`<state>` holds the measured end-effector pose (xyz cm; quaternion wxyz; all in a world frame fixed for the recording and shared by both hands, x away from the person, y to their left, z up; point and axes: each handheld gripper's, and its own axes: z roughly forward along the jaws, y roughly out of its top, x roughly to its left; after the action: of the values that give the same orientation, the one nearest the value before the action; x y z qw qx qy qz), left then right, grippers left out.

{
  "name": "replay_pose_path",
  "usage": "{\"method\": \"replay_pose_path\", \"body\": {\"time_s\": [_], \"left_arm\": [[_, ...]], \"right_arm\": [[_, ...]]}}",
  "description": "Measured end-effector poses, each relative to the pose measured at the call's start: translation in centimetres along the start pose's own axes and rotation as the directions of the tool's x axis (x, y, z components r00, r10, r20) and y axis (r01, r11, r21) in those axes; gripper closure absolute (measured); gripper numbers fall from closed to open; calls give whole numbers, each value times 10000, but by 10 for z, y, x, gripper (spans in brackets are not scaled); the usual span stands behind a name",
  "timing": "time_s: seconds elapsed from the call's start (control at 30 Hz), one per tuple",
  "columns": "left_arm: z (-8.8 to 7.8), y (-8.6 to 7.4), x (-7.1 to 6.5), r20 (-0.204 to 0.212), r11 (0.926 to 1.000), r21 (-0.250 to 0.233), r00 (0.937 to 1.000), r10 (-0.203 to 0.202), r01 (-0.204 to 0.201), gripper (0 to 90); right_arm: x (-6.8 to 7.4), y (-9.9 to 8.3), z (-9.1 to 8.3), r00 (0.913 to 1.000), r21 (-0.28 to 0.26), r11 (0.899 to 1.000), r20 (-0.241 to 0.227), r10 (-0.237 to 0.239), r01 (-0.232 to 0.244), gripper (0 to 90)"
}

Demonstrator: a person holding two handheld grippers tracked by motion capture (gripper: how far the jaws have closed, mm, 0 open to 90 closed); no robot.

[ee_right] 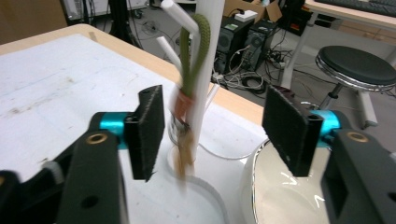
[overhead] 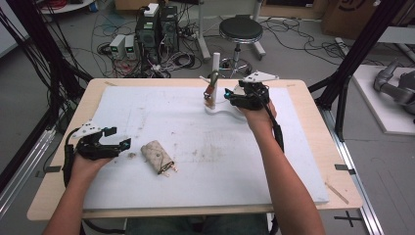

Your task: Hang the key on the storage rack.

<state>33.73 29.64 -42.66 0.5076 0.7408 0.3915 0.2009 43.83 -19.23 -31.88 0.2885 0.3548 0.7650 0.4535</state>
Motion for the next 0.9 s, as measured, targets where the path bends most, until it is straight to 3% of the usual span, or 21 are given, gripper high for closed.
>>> {"method": "replay_pose_path", "body": {"time_s": [0.13, 0.17, 0.57, 0.7, 0.8, 0.9], "left_arm": [[0, 0, -1, 34, 10000, -30, 10000, 10, -10, 183], [0, 0, -1, 41, 10000, -43, 10000, 4, -4, 183], [0, 2, -3, 82, 9999, 41, 9999, 147, -148, 184], [1, 2, -3, 64, 10000, 16, 9999, 89, -89, 183], [1, 2, -1, 29, 10000, 51, 10000, 76, -76, 184], [3, 2, -1, 72, 9999, 80, 9999, 100, -100, 184]], "right_arm": [[0, -6, -10, 9999, 157, 9999, -117, 61, -60, 329], [0, -16, -18, 9997, -25, 9998, -168, 180, -181, 323], [4, -69, -57, 9969, 132, 9986, -590, 515, -508, 257], [4, -83, -63, 9957, 14, 9979, -668, 642, -643, 237], [8, -103, -70, 9940, -421, 9958, -768, 784, -818, 213], [9, -111, -68, 9915, -241, 9959, -994, 842, -870, 202]]}}
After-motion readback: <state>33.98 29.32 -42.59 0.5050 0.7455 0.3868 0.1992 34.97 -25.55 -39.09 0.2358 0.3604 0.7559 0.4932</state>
